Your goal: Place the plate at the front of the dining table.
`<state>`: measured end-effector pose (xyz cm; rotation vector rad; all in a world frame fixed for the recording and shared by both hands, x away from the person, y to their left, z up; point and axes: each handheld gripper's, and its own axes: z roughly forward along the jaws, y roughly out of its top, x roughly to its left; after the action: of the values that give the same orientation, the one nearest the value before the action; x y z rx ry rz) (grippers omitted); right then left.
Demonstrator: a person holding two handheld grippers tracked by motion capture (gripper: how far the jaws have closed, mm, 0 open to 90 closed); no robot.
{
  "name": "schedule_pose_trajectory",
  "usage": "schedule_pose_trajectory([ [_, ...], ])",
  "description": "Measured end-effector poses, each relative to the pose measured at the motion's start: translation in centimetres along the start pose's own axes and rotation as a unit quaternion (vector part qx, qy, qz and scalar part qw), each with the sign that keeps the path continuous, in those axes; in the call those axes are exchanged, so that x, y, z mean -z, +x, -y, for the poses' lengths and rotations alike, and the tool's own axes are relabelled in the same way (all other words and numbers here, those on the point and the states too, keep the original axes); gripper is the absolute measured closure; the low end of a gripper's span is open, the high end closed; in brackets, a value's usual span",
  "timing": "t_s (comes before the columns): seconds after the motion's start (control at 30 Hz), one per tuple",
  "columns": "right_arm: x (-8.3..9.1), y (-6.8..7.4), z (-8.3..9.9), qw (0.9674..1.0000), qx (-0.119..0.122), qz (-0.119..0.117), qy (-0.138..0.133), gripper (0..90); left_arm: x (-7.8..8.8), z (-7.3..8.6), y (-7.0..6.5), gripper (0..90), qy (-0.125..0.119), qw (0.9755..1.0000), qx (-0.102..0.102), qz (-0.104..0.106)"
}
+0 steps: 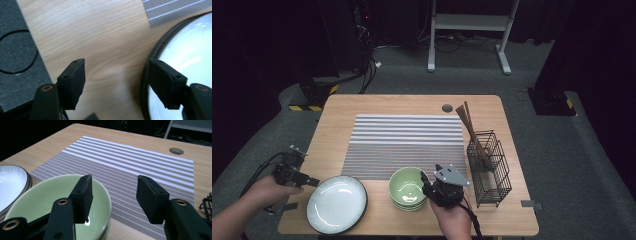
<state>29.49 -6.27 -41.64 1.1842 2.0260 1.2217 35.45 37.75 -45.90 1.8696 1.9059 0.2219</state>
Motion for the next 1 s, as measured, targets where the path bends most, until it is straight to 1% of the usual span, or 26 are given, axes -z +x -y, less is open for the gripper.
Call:
schedule_pose_trajectory([
  [0.03,-0.1,0.2,-0.1,1.0,0.001,-0.002,-0.001,46.2,0.0,0.1,-0.1,30.1,0.0,1.0,-0.005,0.001],
  [0.07,-0.1,0.3,-0.2,1.0,0.001,-0.005,-0.002,46.1,0.0,0.2,-0.3,29.2,0.008,0.9999,-0.013,0.002],
  [0.1,-0.2,0.6,-0.3,1.0,0.003,-0.008,-0.003,45.9,-0.1,0.3,-0.6,28.4,0.007,1.0,-0.002,0.002],
  [0.13,-0.3,0.8,-0.4,0.9999,0.003,-0.01,-0.002,45.8,-0.1,0.4,-0.6,27.6,0.007,1.0,-0.006,0.002],
  [0.17,-0.4,0.9,-0.5,0.9999,0.004,-0.012,-0.002,45.7,-0.1,0.5,-0.8,26.8,0.005,1.0,0.001,0.005],
  [0.23,-0.5,1.2,-0.6,0.9999,0.003,-0.016,-0.001,45.6,-0.2,0.8,-0.9,26.8,0.009,0.9999,-0.002,0.004],
  [0.27,-0.6,1.3,-0.6,0.9998,0.005,-0.018,-0.001,45.6,-0.2,1.0,-1.0,26.8,0.016,0.9999,0.001,0.005],
  [0.3,-0.6,1.4,-0.7,0.9998,0.008,-0.019,-0.002,45.7,-0.2,1.2,-1.2,26.8,0.013,0.9999,0.002,0.004],
  [0.37,-0.7,1.6,-0.7,0.9997,0.01,-0.022,-0.004,45.9,-0.1,1.4,-1.0,27.0,0.019,0.9997,-0.017,0.0],
  [0.4,-0.8,1.7,-0.7,0.9997,0.007,-0.024,-0.002,46.0,-0.1,1.5,-1.2,27.6,0.021,0.9998,-0.001,0.005],
  [0.43,-0.8,1.8,-0.7,0.9996,0.007,-0.026,-0.001,45.9,-0.1,1.6,-1.2,28.7,0.018,0.9998,-0.002,0.002],
  [0.47,-0.9,1.8,-0.7,0.9996,0.007,-0.028,-0.002,46.1,-0.1,1.7,-1.3,29.0,0.018,0.9998,0.005,0.005],
  [0.5,-1.0,1.9,-0.7,0.9995,0.005,-0.03,-0.003,46.1,0.0,1.8,-1.3,29.4,0.017,0.9998,-0.002,0.004],
  [0.53,-1.0,1.9,-0.7,0.9995,0.003,-0.031,-0.003,46.1,0.2,1.9,-1.3,30.5,0.018,0.9998,-0.003,0.008],
  [0.57,-1.0,2.0,-0.8,0.9995,0.003,-0.031,-0.005,46.6,0.3,1.9,-1.4,31.3,0.015,0.9999,-0.003,0.007],
  [0.6,-1.0,2.0,-0.8,0.9994,0.001,-0.033,-0.006,47.4,0.4,2.0,-1.3,31.8,0.01,0.9999,-0.011,0.005],
  [0.67,-1.0,2.2,-0.8,0.9993,-0.002,-0.038,-0.008,47.3,0.6,2.2,-1.5,32.2,0.01,0.9999,0.003,0.012],
  [0.7,-1.0,2.3,-0.9,0.9992,-0.002,-0.038,-0.008,47.1,0.7,2.3,-1.3,32.5,0.008,0.9999,-0.008,0.008],
  [0.77,-1.0,2.4,-0.9,0.9993,-0.002,-0.037,-0.007,45.7,0.9,2.5,-1.4,34.7,0.01,0.9999,-0.001,0.013],
  [0.8,-1.1,2.4,-1.0,0.9992,-0.005,-0.038,-0.006,45.8,0.9,2.7,-1.5,35.3,0.005,0.9998,0.014,0.015],
  [0.83,-1.1,2.5,-1.0,0.9992,-0.007,-0.039,-0.006,46.6,1.0,2.7,-1.5,36.6,0.007,0.9998,0.009,0.016],
  [0.87,-1.2,2.5,-1.0,0.9991,-0.007,-0.041,-0.006,47.4,1.2,2.8,-1.4,37.6,0.01,0.9998,-0.005,0.014],
  [0.9,-1.2,2.6,-1.1,0.999,-0.006,-0.044,-0.007,48.3,1.2,2.8,-1.6,38.3,0.004,0.9998,0.005,0.019],
  [0.93,-1.2,2.7,-1.1,0.9988,-0.005,-0.048,-0.007,49.3,1.2,2.8,-1.6,39.3,0.001,0.9997,0.009,0.021],
  [0.97,-1.3,2.9,-1.2,0.9985,-0.004,-0.054,-0.007,49.7,1.2,2.8,-1.6,40.3,0.001,0.9997,0.009,0.021],
  [1.0,-1.3,3.0,-1.2,0.9983,-0.002,-0.058,-0.007,50.9,1.2,2.8,-1.4,41.6,0.007,0.9996,0.011,0.023],
])
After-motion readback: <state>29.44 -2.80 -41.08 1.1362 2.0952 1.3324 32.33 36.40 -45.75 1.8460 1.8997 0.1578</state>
